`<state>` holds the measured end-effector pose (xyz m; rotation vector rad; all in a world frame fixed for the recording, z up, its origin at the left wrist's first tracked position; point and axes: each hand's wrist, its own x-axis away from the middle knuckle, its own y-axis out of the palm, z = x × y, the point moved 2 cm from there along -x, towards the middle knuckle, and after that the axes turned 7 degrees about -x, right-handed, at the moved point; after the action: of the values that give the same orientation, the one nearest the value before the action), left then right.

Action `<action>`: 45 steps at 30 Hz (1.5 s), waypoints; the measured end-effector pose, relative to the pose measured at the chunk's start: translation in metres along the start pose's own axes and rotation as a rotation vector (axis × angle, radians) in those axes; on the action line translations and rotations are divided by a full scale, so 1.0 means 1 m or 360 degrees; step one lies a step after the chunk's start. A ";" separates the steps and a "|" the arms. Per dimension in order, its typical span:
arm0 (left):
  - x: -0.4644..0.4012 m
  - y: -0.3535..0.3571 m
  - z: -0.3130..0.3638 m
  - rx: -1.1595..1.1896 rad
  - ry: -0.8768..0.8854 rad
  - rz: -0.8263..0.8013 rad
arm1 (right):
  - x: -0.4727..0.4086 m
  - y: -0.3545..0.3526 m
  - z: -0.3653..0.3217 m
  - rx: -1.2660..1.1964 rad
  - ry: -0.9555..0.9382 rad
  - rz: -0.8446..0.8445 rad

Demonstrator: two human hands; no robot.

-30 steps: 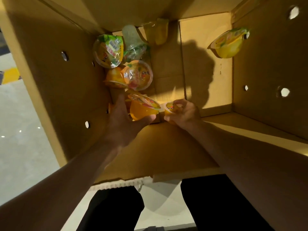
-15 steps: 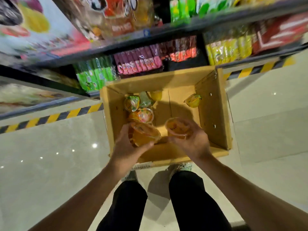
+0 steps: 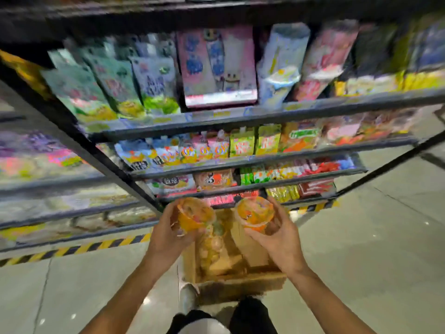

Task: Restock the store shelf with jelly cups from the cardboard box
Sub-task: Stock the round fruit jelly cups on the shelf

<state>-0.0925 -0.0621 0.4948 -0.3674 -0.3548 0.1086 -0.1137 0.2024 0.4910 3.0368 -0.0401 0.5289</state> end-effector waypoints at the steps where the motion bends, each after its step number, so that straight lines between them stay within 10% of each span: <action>1: 0.007 -0.014 0.014 0.0010 0.0051 0.0030 | 0.008 0.010 -0.019 0.0078 -0.0079 0.0009; 26: 0.044 -0.213 0.266 0.0167 0.0919 0.0708 | 0.009 0.170 -0.325 -0.0107 -0.1100 -0.0717; 45: -0.034 -0.265 0.311 0.0191 0.1213 0.0612 | -0.054 0.236 -0.443 0.0870 -0.1424 -0.0189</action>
<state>-0.2247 -0.2107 0.8535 -0.3288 0.4784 0.3507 -0.3220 -0.0047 0.9015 3.4469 0.2839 -1.0001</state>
